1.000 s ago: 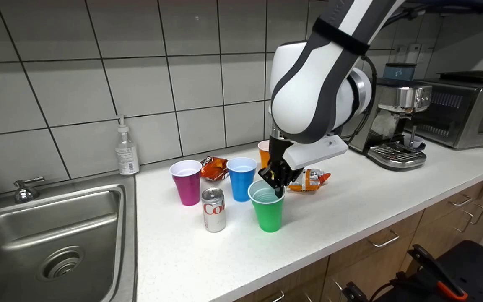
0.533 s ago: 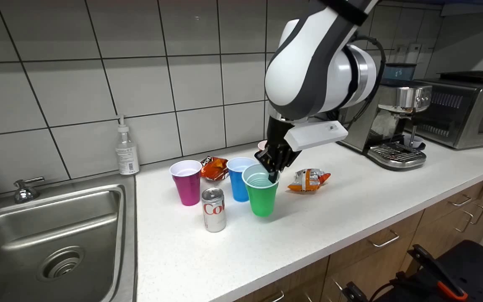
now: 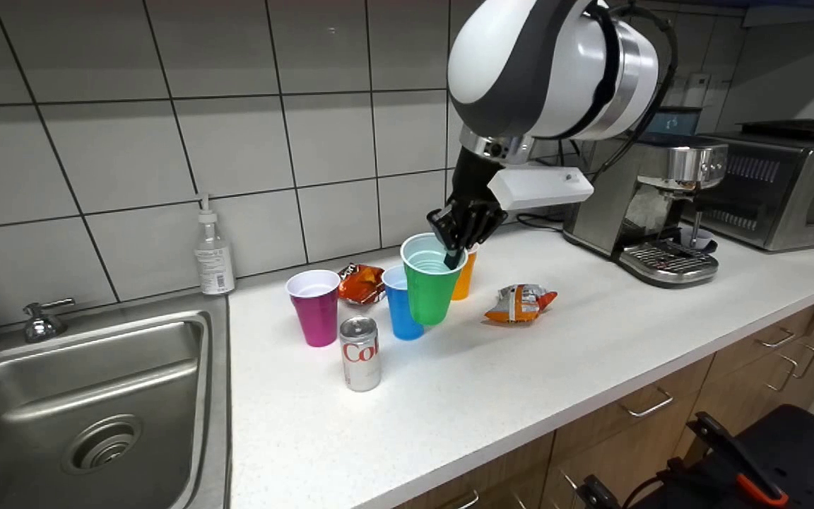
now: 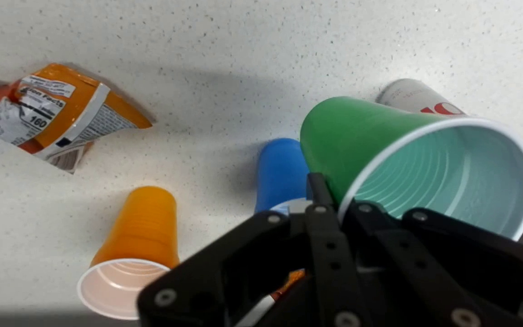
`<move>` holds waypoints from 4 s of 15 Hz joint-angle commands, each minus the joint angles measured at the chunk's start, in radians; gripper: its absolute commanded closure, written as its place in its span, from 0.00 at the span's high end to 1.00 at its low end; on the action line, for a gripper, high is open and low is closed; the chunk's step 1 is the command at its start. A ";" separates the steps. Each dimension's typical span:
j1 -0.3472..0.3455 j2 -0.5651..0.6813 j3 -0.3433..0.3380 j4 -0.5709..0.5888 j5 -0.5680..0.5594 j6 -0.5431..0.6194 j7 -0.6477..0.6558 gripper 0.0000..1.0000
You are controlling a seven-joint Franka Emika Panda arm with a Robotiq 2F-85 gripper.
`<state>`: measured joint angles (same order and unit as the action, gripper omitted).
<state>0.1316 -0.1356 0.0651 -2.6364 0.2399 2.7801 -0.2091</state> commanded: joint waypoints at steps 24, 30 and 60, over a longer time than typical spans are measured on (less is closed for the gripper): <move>0.055 0.120 -0.069 0.183 0.167 0.083 -0.075 0.01; 0.041 0.146 -0.072 0.210 0.149 0.052 -0.064 0.01; 0.001 0.219 -0.052 0.234 0.118 0.037 -0.017 0.01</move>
<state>0.1899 0.0674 -0.0413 -2.4282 0.3727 2.8430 -0.2489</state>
